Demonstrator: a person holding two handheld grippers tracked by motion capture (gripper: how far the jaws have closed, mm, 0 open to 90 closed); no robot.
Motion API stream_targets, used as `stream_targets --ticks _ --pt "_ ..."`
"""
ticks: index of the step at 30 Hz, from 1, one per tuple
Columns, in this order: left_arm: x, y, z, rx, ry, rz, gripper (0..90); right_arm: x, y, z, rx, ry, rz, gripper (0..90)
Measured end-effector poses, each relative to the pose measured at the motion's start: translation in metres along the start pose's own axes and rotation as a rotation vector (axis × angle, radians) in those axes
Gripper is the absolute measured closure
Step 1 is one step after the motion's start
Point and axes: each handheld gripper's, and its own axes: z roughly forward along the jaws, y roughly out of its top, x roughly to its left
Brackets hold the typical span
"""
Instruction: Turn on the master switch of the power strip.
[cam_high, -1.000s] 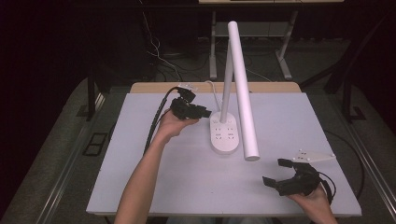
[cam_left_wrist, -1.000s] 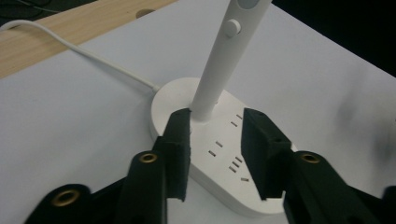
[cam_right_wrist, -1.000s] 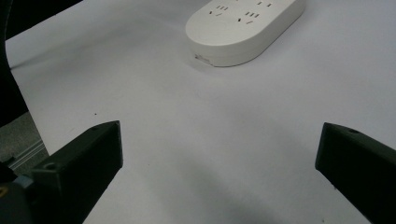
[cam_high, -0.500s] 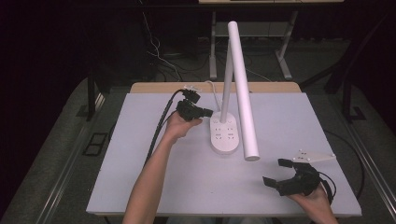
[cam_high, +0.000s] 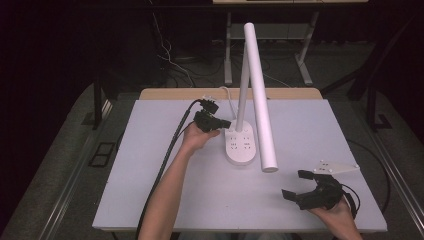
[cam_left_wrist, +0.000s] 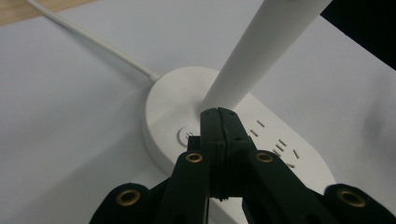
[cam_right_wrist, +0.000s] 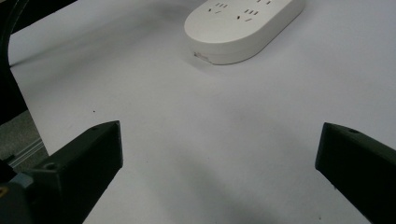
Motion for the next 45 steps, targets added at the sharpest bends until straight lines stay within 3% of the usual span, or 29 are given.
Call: stream_targets --ticks 12,20,26,28,33,38,40,42,45 --pt "0.001 -0.004 0.011 0.030 0.003 0.017 89.7 0.001 0.000 0.001 0.004 0.004 -0.002 0.1" --pt "0.001 -0.008 0.020 0.046 0.017 0.004 89.7 0.001 0.000 0.001 0.004 0.002 -0.008 0.2" --pt "0.006 -0.009 0.025 0.027 0.026 -0.021 89.7 0.000 0.000 0.001 0.005 0.003 -0.006 0.2" --pt "0.009 -0.010 0.026 0.026 0.008 -0.024 89.7 0.000 0.000 0.001 0.005 0.001 -0.010 0.2" --pt "0.009 -0.009 0.028 -0.003 0.024 -0.036 89.8 0.000 0.000 0.001 0.007 0.001 -0.008 0.2" --pt "0.009 -0.009 0.027 -0.007 0.055 -0.013 90.0 0.000 0.000 0.001 0.006 0.002 -0.007 0.2" --pt "0.012 -0.009 0.025 0.026 0.055 0.031 90.0 0.000 0.000 0.001 0.007 0.003 -0.008 0.2" --pt "0.009 -0.010 0.029 -0.025 0.044 -0.025 90.0 0.001 0.000 0.001 0.005 0.001 -0.010 0.2" --pt "0.010 -0.011 0.030 -0.021 0.044 -0.019 90.0 0.000 0.000 0.000 0.007 0.000 -0.008 0.2"
